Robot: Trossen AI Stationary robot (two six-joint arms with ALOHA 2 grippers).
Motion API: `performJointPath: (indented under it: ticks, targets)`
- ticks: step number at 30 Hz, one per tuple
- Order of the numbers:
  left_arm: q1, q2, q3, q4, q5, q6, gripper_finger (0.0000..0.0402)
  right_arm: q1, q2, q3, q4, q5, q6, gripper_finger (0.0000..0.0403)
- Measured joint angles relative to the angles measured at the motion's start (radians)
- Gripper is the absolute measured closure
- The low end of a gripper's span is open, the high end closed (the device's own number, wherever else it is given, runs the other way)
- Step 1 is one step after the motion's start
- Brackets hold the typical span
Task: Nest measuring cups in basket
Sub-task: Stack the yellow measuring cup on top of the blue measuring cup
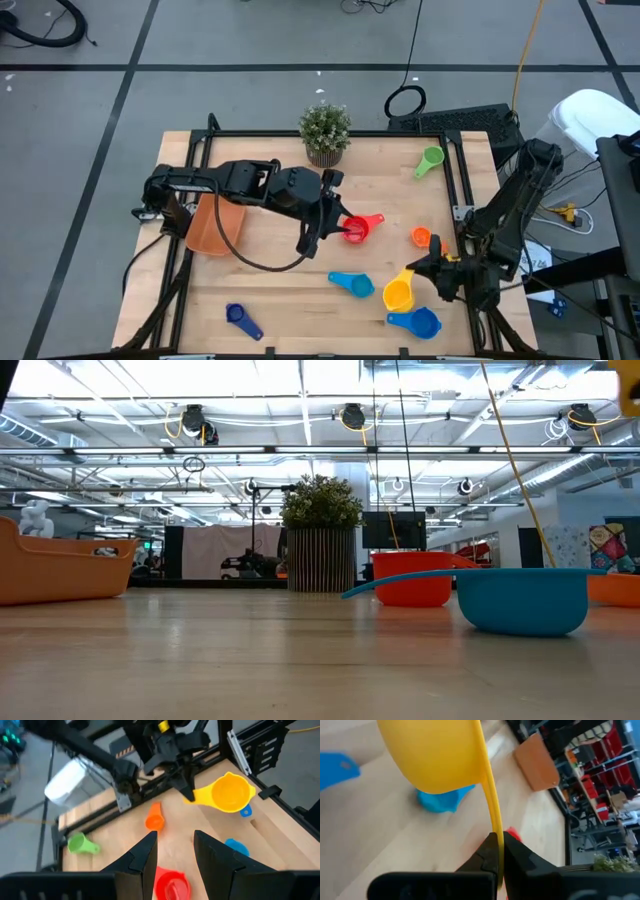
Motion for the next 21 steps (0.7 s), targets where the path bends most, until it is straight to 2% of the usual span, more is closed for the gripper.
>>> performJointPath:
  ticks: [6,12,21]
  targets:
    - [0.019,0.000,0.000,-0.053,-0.002,-0.080,0.0270,0.069,0.023,0.000,-0.133,-0.001,0.131,0.0403]
    - [0.016,-0.004,0.000,-0.056,-0.026,-0.093,0.0270,0.161,0.025,0.000,-0.146,0.000,0.264,0.0403]
    - [0.038,-0.031,-0.001,-0.036,-0.089,-0.123,0.0270,0.234,0.143,0.000,-0.139,-0.002,0.304,0.0403]
